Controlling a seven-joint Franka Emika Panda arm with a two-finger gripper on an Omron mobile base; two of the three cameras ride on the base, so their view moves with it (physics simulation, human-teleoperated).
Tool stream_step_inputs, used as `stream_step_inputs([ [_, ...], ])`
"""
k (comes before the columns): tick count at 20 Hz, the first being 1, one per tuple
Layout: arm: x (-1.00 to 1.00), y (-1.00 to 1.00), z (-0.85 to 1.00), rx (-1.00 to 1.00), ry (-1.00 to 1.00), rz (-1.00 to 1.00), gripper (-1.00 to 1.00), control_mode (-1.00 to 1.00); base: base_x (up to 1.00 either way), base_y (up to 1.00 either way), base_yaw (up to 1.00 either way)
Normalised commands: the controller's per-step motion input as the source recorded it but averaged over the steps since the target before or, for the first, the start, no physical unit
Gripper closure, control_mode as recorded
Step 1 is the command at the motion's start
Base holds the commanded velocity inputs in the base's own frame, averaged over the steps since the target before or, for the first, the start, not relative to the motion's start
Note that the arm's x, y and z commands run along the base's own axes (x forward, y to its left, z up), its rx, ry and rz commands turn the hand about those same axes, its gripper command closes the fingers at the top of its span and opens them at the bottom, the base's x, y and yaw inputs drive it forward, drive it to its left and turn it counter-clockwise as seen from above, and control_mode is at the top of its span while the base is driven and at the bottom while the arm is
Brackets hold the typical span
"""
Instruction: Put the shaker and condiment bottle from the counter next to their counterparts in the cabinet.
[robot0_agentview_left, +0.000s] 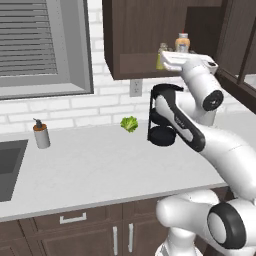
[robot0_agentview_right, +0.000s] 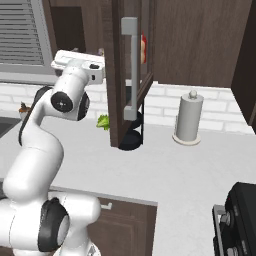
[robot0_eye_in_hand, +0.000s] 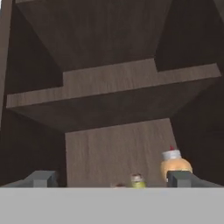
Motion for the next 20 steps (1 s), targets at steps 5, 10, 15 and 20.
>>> stream_step_inputs([
  [5,-1.0,-0.31,0.66,0.0,0.0,0.0,-1.0,-1.0,0.0,0.0,0.0],
  [10,-1.0,-0.01,0.16,-0.03,0.0,0.0,-1.0,-1.0,0.0,0.0,0.0],
  [15,-1.0,0.0,-0.15,-0.1,0.0,0.0,-1.0,-1.0,0.0,0.0,0.0],
  [20,-1.0,-0.04,-0.01,-0.09,0.0,0.02,-1.0,-1.0,0.0,0.0,0.0],
])
